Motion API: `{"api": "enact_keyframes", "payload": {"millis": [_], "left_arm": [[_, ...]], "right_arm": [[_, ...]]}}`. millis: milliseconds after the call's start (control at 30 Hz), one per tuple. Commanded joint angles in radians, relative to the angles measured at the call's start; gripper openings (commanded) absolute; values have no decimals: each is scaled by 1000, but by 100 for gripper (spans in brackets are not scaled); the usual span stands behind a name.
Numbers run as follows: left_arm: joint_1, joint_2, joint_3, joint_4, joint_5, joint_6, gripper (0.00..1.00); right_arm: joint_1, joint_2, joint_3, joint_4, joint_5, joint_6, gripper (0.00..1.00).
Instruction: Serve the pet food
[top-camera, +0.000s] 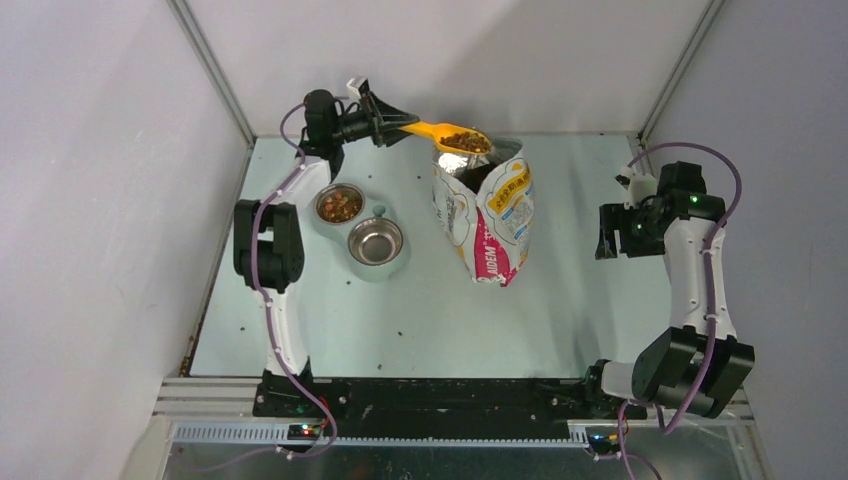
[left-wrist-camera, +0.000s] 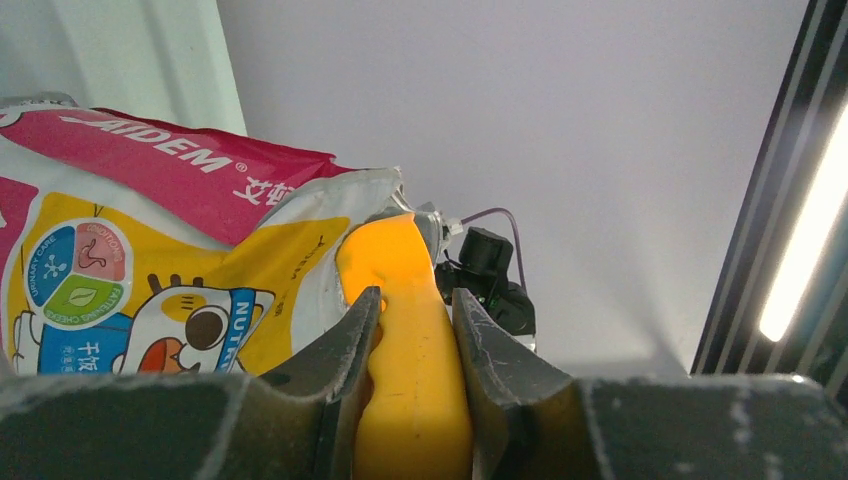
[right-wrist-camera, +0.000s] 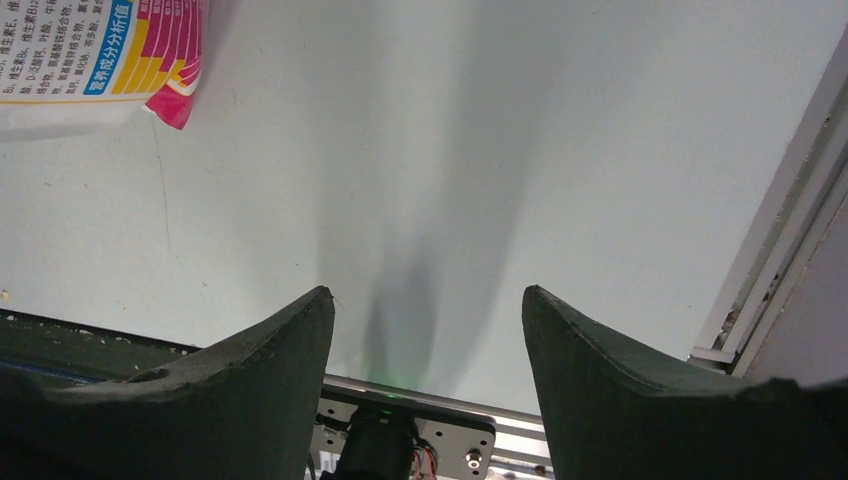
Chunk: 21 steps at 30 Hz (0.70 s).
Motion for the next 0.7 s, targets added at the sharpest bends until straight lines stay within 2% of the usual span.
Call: {"api": "enact_keyframes", "payload": {"millis": [0,333,667], "left_arm": [[9,-35,42,86,5,-37,0],[33,-105,-44,200,10,-94,0],[151,-264,-182,131,53,-32,0]], "right_arm": [[10,-1,42,3,18,-9,72],[27,10,73,-15,23,-16,73],[26,33,89,-4,0,-100,73]]}}
